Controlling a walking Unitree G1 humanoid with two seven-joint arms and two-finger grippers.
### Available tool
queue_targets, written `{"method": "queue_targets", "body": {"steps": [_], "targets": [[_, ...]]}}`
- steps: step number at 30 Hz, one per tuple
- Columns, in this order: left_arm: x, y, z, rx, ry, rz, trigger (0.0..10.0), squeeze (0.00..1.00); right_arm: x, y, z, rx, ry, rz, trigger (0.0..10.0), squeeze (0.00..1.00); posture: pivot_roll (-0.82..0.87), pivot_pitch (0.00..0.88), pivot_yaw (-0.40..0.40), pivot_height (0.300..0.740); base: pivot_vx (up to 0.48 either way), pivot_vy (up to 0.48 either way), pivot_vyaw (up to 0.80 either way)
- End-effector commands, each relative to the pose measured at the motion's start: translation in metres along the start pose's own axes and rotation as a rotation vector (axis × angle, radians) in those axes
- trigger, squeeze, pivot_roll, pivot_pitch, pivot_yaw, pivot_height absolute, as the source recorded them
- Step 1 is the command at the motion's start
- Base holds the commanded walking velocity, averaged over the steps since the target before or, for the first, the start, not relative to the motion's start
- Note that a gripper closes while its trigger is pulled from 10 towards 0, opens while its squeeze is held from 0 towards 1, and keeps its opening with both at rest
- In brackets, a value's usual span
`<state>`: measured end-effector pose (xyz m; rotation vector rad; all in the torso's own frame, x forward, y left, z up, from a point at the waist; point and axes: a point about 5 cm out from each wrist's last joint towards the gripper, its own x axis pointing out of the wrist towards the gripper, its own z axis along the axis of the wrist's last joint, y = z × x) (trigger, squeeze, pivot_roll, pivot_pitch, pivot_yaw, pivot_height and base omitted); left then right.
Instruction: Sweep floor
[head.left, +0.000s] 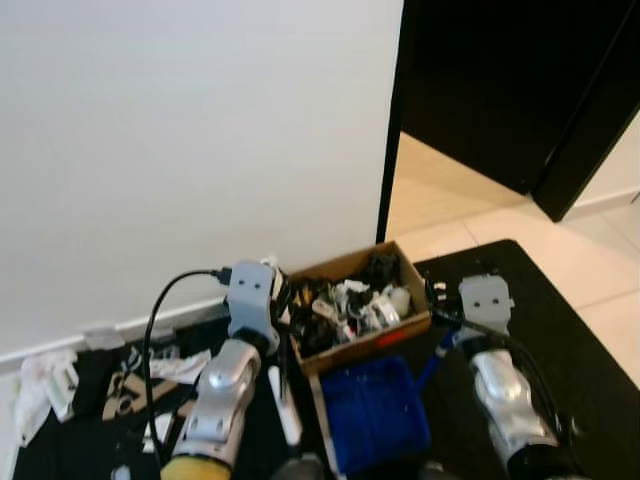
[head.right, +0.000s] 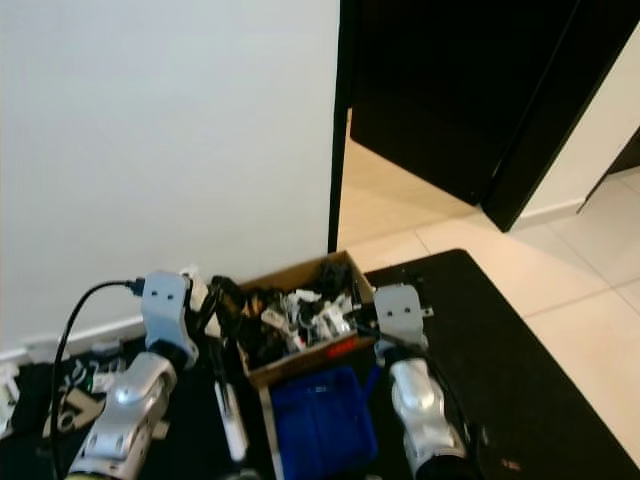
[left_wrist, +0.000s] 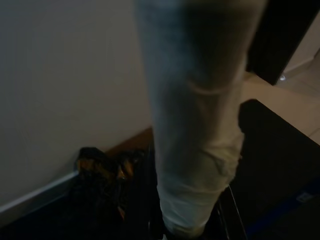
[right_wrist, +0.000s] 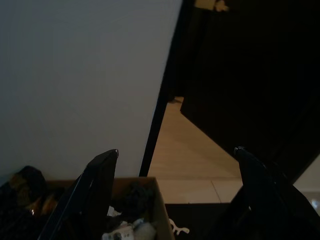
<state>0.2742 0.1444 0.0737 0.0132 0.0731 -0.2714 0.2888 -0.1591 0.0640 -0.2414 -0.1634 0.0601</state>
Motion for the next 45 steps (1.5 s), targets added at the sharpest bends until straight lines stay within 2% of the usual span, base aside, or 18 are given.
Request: {"method": "queue_targets", "body": {"steps": [1, 2, 4, 6, 12, 17, 28, 32, 34, 39, 45], "targets": [[0.001, 0.003, 0.002, 0.019, -0.023, 0.021, 10.0, 0.0, -0.003, 0.003, -0.006, 0.002, 0.035, 0.01, 10.0, 0.0, 0.19, 0.08, 0.016, 0.74, 0.0, 0.0, 0.0], [-0.001, 0.007, 0.008, 0.056, -0.041, 0.035, 10.0, 0.0, -0.003, 0.013, -0.013, 0.03, 0.086, 0.016, 10.0, 0.0, 0.2, 0.065, 0.009, 0.74, 0.0, 0.0, 0.0], [-0.001, 0.007, 0.008, 0.056, -0.041, 0.035, 10.0, 0.0, -0.003, 0.013, -0.013, 0.03, 0.086, 0.016, 10.0, 0.0, 0.2, 0.065, 0.009, 0.74, 0.0, 0.0, 0.0], [0.0, 0.012, 0.01, 0.072, -0.044, 0.06, 10.0, 0.0, 0.001, 0.023, -0.009, 0.04, 0.069, 0.052, 10.0, 0.0, 0.21, 0.046, 0.005, 0.74, 0.0, 0.0, 0.0], [0.001, 0.012, 0.01, 0.076, -0.046, 0.077, 10.0, 0.0, 0.006, 0.027, -0.002, 0.048, 0.047, 0.054, 10.0, 0.0, 0.21, 0.03, -0.008, 0.74, 0.0, 0.0, 0.0], [0.002, 0.007, 0.008, 0.044, -0.043, 0.08, 10.0, 0.0, 0.01, 0.022, -0.001, 0.029, 0.05, 0.047, 10.0, 0.0, 0.18, 0.0, 0.002, 0.74, 0.0, 0.0, 0.0], [-0.01, 0.01, 0.002, 0.064, -0.018, 0.067, 10.0, 0.0, -0.003, 0.017, -0.007, 0.02, 0.052, -0.01, 10.0, 0.0, 0.17, 0.008, 0.037, 0.74, 0.0, 0.0, 0.0], [-0.009, 0.012, 0.003, 0.082, -0.017, 0.06, 10.0, 0.0, -0.003, 0.01, -0.004, -0.04, 0.032, -0.069, 10.0, 0.0, 0.17, 0.01, 0.04, 0.74, 0.0, 0.0, 0.0], [-0.007, 0.013, 0.001, 0.083, -0.012, 0.072, 10.0, 0.0, 0.0, 0.005, 0.007, -0.099, -0.036, -0.067, 10.0, 0.0, 0.17, 0.001, 0.042, 0.74, 0.0, 0.0, 0.0], [-0.007, 0.013, 0.003, 0.096, -0.021, 0.075, 10.0, 0.0, 0.011, 0.002, 0.02, -0.069, -0.09, -0.077, 10.0, 0.0, 0.17, 0.003, 0.022, 0.74, 0.0, 0.0, 0.0], [-0.012, 0.016, 0.0, 0.085, -0.012, 0.109, 10.0, 0.0, 0.013, 0.002, 0.02, -0.039, -0.073, -0.084, 10.0, 0.0, 0.19, 0.019, 0.007, 0.74, 0.0, 0.0, 0.0]]}}
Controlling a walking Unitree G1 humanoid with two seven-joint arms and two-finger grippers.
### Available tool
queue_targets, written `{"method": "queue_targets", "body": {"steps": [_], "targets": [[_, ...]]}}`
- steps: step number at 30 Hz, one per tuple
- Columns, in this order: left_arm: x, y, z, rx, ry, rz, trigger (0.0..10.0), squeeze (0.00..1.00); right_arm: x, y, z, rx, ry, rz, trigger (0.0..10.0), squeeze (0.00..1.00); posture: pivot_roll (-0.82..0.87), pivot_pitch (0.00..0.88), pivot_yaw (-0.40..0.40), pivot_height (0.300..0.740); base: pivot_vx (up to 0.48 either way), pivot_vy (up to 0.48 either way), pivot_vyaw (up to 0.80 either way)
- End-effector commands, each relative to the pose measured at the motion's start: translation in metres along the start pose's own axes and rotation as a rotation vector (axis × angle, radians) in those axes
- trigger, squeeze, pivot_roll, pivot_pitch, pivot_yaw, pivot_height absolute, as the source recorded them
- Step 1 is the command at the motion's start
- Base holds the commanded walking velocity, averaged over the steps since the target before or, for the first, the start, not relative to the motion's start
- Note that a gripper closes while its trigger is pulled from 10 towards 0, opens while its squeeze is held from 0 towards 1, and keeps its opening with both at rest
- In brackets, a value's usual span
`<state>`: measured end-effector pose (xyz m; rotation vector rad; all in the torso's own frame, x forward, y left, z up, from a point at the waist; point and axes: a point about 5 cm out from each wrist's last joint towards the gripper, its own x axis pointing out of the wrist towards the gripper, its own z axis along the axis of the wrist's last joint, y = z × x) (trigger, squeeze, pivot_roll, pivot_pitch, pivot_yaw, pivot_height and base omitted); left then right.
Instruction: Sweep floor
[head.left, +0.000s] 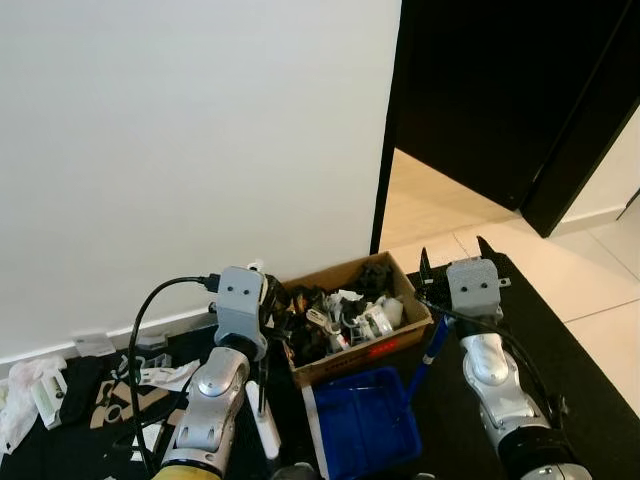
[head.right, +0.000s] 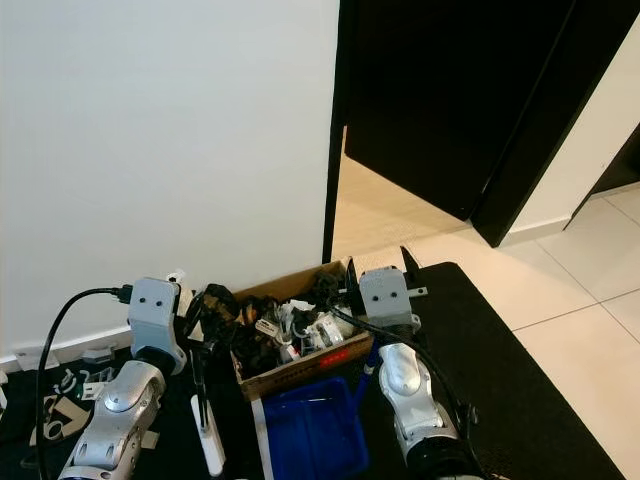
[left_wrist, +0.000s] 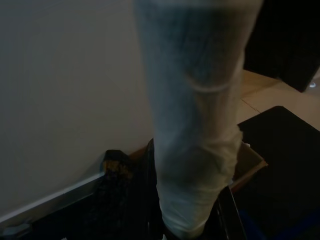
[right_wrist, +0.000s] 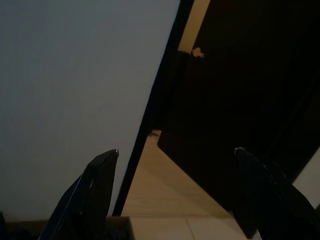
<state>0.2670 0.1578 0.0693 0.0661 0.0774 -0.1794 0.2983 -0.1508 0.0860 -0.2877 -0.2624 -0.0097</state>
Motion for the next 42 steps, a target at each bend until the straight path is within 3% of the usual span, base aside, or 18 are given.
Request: {"method": "queue_targets", "body": {"steps": [1, 17, 42], "targets": [[-0.0024, 0.0054, 0.0052, 0.038, -0.026, 0.014, 10.0, 0.0, -0.0021, -0.0008, -0.0038, 0.026, 0.038, -0.022, 10.0, 0.0, 0.19, 0.026, 0.006, 0.74, 0.0, 0.0, 0.0], [-0.0042, 0.0057, 0.0075, 0.048, -0.029, 0.009, 10.0, 0.0, -0.0085, -0.0035, -0.0081, 0.014, 0.066, 0.004, 10.0, 0.0, 0.17, 0.078, 0.017, 0.74, 0.0, 0.0, 0.0], [-0.0051, 0.0009, 0.0111, 0.052, -0.047, 0.008, 10.0, 0.0, -0.008, 0.0012, -0.0078, 0.022, 0.077, 0.041, 10.0, 0.0, 0.19, 0.087, -0.008, 0.74, 0.0, 0.0, 0.0]]}}
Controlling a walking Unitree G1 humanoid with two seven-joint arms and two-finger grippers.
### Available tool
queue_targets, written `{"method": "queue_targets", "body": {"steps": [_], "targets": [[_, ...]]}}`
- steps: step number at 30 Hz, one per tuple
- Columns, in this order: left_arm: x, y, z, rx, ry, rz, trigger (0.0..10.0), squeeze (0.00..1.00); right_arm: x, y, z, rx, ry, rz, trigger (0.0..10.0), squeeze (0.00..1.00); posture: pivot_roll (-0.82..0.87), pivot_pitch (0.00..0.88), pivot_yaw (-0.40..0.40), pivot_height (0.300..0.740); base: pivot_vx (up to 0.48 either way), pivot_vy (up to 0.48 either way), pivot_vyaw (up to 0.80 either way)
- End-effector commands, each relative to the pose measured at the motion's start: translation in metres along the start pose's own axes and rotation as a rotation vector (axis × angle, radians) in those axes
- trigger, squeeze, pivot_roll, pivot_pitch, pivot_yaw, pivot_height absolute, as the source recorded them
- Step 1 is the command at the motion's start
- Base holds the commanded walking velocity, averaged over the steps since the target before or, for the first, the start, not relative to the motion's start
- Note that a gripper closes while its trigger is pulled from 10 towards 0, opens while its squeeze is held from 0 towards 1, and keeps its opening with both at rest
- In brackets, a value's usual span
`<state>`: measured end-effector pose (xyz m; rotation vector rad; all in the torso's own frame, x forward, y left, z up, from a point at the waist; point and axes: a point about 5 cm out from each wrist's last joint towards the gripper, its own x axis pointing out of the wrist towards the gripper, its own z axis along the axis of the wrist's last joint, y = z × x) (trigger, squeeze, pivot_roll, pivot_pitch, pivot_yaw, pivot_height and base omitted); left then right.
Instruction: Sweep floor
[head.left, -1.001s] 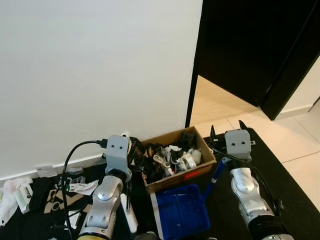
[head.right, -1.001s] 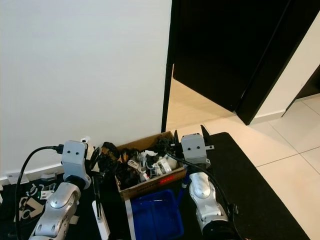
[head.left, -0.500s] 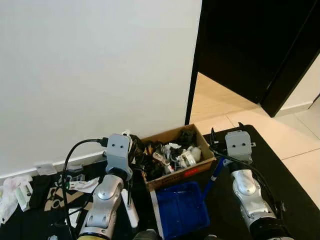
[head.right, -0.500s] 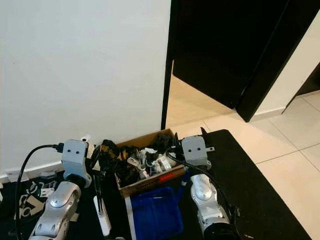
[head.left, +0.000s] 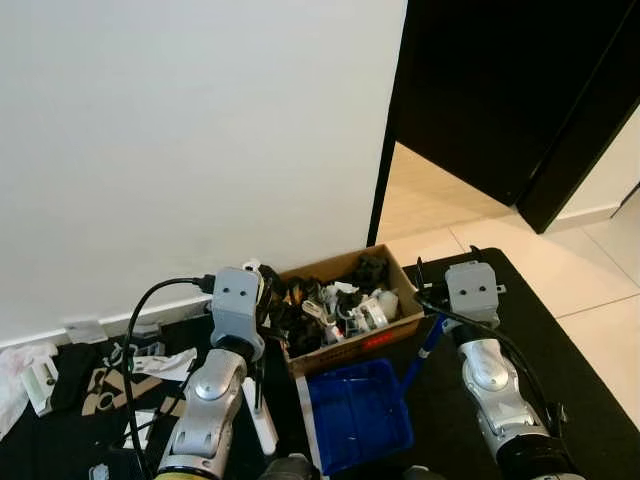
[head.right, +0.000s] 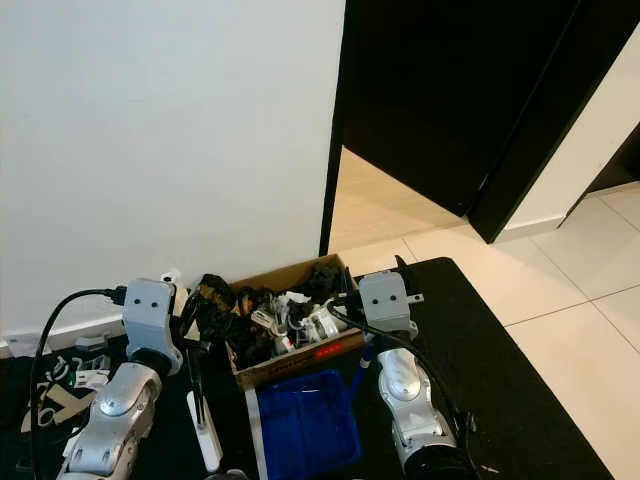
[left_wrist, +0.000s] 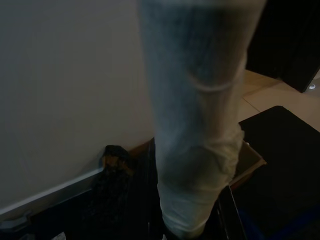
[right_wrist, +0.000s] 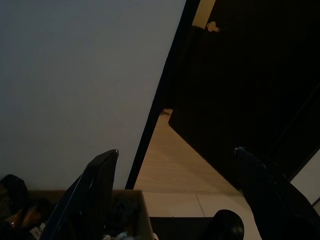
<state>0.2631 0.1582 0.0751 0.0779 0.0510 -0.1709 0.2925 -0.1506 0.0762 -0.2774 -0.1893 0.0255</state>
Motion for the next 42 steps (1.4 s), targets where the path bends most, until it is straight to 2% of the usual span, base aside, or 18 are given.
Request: {"method": "queue_targets", "body": {"steps": [1, 14, 32, 42], "targets": [[-0.0004, 0.0008, 0.0058, 0.038, -0.023, -0.003, 10.0, 0.0, 0.0003, -0.0014, -0.0002, 0.007, 0.01, -0.002, 10.0, 0.0, 0.19, 0.087, -0.008, 0.74, 0.0, 0.0, 0.0], [-0.0002, 0.0021, 0.0073, 0.048, -0.025, -0.006, 10.0, 0.0, 0.0008, 0.0035, 0.0004, 0.017, 0.012, 0.005, 10.0, 0.0, 0.2, 0.094, -0.011, 0.74, 0.0, 0.0, 0.0], [-0.0029, -0.0012, 0.006, 0.037, -0.025, 0.007, 10.0, 0.0, 0.0037, 0.0005, 0.0018, 0.01, 0.006, 0.014, 10.0, 0.0, 0.2, 0.095, -0.018, 0.74, 0.0, 0.0, 0.0], [0.0032, -0.0023, 0.007, 0.039, -0.026, -0.009, 10.0, 0.0, 0.0012, 0.0008, 0.0028, 0.009, 0.002, 0.008, 10.0, 0.0, 0.17, 0.096, -0.013, 0.74, 0.0, 0.0, 0.0]]}}
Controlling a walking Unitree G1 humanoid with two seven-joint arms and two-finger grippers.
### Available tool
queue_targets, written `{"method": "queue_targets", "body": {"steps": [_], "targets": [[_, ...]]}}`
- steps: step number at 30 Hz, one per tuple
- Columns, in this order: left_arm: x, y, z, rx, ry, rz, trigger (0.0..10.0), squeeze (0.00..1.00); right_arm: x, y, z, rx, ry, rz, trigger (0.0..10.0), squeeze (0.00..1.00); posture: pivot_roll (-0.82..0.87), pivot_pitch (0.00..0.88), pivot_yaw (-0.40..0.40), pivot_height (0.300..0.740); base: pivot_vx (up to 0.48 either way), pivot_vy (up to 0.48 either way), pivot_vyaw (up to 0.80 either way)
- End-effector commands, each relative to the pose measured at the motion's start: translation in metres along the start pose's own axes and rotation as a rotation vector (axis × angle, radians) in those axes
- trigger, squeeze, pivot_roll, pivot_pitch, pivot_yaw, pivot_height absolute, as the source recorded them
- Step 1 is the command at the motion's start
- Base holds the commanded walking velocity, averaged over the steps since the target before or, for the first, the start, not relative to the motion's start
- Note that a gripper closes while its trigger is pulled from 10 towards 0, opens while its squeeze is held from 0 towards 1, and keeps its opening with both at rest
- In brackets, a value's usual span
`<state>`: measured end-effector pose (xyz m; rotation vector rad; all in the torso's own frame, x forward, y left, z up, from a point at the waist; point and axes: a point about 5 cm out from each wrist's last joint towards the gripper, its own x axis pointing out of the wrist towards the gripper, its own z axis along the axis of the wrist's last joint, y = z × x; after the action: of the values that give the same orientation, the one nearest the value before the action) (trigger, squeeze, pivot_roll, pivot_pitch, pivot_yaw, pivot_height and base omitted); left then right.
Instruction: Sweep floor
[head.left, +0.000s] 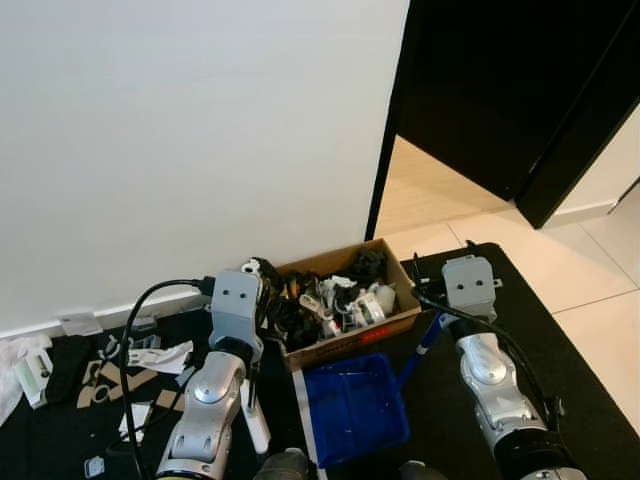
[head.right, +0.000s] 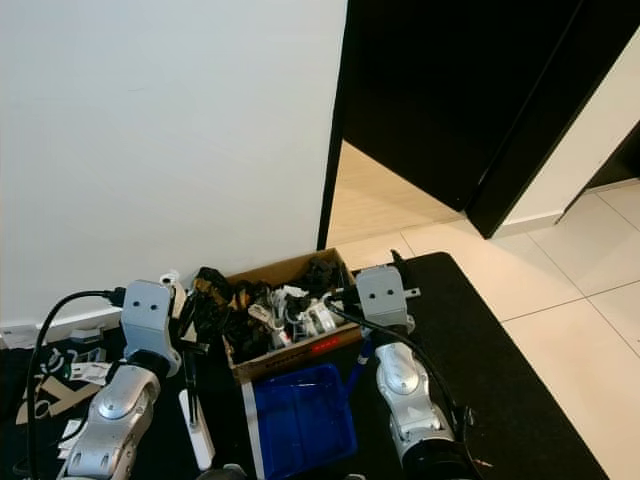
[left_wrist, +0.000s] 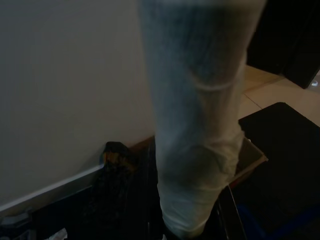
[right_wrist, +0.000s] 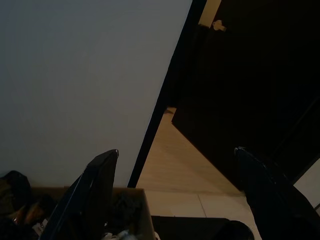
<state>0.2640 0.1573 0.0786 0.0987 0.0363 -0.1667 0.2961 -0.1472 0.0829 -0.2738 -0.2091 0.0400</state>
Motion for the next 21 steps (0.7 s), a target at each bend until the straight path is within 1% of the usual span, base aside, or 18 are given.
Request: {"method": "queue_targets", "body": {"steps": [1, 4, 6, 13, 18, 21], "targets": [[0.0034, -0.0023, 0.0039, 0.016, -0.016, -0.015, 10.0, 0.0, -0.0048, -0.0004, -0.004, 0.004, 0.024, -0.003, 10.0, 0.0, 0.17, 0.093, -0.013, 0.74, 0.0, 0.0, 0.0], [0.0033, -0.0045, 0.0044, 0.014, -0.019, -0.018, 10.0, 0.0, -0.0059, -0.0012, -0.0055, 0.002, 0.028, -0.003, 10.0, 0.0, 0.18, 0.089, -0.014, 0.74, 0.0, 0.0, 0.0], [0.0024, -0.0054, 0.0041, 0.014, -0.02, -0.02, 10.0, 0.0, -0.0033, -0.0022, -0.0055, 0.002, 0.031, -0.006, 10.0, 0.0, 0.18, 0.085, -0.017, 0.74, 0.0, 0.0, 0.0], [0.0036, -0.0031, 0.0051, 0.016, -0.025, -0.007, 10.0, 0.0, 0.0026, -0.0005, -0.0024, 0.004, 0.022, 0.001, 10.0, 0.0, 0.19, 0.084, -0.028, 0.74, 0.0, 0.0, 0.0], [0.0031, -0.0027, 0.0054, 0.014, -0.028, 0.001, 10.0, 0.0, 0.0021, 0.0001, -0.0019, 0.003, 0.02, 0.011, 10.0, 0.0, 0.19, 0.088, -0.033, 0.74, 0.0, 0.0, 0.0], [0.0011, -0.0049, 0.0036, 0.009, -0.024, 0.001, 10.0, 0.0, -0.0001, -0.0005, -0.0035, 0.001, 0.025, 0.015, 10.0, 0.0, 0.19, 0.086, -0.035, 0.74, 0.0, 0.0, 0.0]]}}
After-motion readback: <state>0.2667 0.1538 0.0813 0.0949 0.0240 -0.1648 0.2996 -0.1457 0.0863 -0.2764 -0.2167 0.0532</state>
